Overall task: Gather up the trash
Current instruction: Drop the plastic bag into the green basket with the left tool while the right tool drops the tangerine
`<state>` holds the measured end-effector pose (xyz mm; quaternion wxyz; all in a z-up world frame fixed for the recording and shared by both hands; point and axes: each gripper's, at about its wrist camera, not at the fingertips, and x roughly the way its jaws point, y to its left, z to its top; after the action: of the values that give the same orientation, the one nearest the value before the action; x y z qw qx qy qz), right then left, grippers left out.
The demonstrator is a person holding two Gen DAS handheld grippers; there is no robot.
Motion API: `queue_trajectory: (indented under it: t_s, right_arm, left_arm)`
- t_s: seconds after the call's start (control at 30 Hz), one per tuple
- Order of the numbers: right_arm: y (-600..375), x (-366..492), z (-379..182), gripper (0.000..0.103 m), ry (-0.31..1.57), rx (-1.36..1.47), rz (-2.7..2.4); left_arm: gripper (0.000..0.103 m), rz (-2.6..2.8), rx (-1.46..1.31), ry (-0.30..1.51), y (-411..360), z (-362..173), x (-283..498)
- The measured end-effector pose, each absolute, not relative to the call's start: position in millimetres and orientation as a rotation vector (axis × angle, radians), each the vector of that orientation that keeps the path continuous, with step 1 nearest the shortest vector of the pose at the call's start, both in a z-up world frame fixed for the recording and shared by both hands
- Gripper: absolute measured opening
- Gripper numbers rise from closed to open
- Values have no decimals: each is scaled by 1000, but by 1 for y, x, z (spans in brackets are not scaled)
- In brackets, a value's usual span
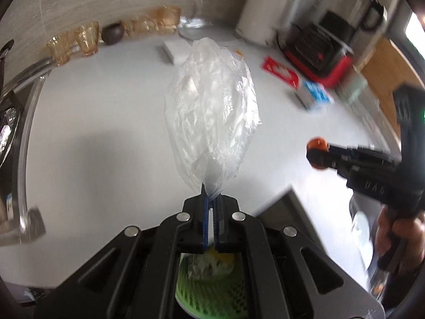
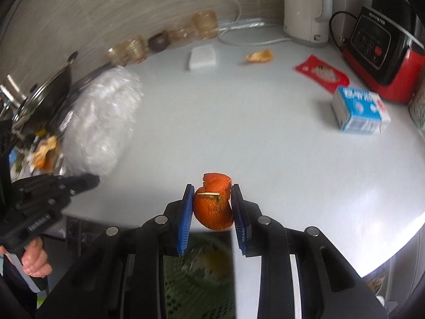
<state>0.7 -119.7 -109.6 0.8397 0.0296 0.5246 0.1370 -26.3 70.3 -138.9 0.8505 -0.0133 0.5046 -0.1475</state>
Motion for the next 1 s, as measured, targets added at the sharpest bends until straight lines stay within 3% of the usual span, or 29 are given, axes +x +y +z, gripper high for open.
queue_trajectory:
  t_s: [0.37,0.67,1.0]
  right_arm:
    - [-112,-38,-112,29,1150,60,337]
    - [-114,-52,-120,29,1199,43,348]
    - [-115,-59,-124,29,1220,53,372]
  left_arm:
    - [2,-347,6,1129,58,-158,-68]
    - [2,-486,285,1267,48,-201,-109]
    - [2,-656,392,1383,23,-236,-133]
